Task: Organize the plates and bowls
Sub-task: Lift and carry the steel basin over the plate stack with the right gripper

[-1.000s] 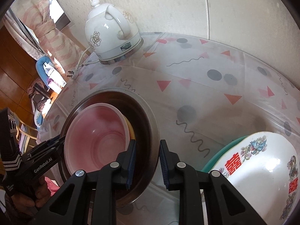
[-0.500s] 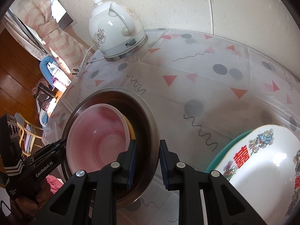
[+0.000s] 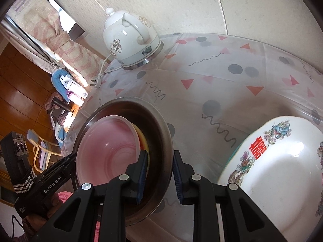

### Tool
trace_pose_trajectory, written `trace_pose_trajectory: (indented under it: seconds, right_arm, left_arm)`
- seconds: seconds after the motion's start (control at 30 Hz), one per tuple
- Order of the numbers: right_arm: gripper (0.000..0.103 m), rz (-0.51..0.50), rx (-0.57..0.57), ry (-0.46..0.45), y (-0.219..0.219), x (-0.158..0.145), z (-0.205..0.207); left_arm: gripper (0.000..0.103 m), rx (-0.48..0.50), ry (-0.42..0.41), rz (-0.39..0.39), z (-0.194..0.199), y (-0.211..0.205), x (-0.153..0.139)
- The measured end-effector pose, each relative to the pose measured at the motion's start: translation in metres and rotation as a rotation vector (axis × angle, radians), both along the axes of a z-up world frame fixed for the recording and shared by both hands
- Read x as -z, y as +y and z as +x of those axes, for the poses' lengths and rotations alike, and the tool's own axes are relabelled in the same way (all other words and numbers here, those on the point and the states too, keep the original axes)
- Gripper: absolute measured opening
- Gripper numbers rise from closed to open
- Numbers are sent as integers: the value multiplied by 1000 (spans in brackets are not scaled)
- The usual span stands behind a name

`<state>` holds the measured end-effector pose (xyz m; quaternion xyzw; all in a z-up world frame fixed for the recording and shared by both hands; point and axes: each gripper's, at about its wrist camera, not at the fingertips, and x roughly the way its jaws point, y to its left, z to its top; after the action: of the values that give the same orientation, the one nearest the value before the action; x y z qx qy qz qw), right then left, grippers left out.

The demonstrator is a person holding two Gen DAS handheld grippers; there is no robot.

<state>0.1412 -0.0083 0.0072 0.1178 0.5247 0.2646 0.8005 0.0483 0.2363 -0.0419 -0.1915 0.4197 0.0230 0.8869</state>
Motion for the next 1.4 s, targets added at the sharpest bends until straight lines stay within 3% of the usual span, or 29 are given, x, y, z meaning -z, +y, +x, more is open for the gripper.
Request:
trace_pose_trajectory:
  seconds: [0.6, 1.4]
  right_arm:
    - [26, 59, 129, -77, -74, -36, -37]
    - [26, 74, 367, -96, -179, -39, -81]
  left_arm:
    - [13, 135, -95, 49, -8, -64, -52]
    - [14, 379, -116, 102, 4, -170, -66]
